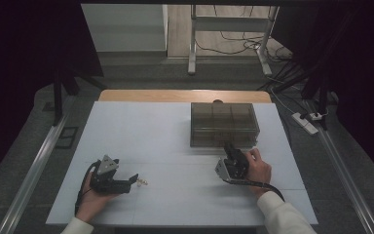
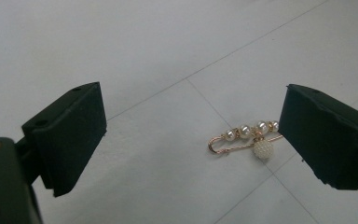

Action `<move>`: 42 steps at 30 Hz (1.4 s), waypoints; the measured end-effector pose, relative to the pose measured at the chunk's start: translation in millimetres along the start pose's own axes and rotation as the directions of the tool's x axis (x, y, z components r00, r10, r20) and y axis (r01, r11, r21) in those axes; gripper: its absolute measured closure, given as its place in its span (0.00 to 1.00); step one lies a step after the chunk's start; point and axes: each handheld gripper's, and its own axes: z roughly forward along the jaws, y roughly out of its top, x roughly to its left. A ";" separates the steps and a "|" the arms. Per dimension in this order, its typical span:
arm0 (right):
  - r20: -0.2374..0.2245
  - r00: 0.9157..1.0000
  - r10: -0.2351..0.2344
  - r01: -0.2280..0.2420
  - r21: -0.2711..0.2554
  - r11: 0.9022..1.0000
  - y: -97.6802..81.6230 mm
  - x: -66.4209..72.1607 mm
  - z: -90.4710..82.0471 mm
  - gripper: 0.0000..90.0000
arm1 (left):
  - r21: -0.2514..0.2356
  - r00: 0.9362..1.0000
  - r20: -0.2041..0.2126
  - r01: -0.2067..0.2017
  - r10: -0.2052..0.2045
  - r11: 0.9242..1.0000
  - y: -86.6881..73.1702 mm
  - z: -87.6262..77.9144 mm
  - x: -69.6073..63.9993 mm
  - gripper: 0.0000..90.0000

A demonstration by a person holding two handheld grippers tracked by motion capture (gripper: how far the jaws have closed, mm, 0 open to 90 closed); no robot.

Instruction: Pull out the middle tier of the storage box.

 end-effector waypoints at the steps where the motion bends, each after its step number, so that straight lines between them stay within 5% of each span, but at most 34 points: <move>1: -0.001 1.000 -0.001 0.001 -0.001 1.000 -0.4 0.3 -1.2 0.89 | 0.000 1.000 0.000 0.000 0.000 1.000 0.0 -0.1 0.1 0.08; 42: -0.034 0.999 0.024 -0.025 -0.015 1.000 0.5 1.0 -5.6 0.87 | -0.002 1.000 -0.002 -0.002 0.002 1.000 -0.4 -0.5 0.3 0.08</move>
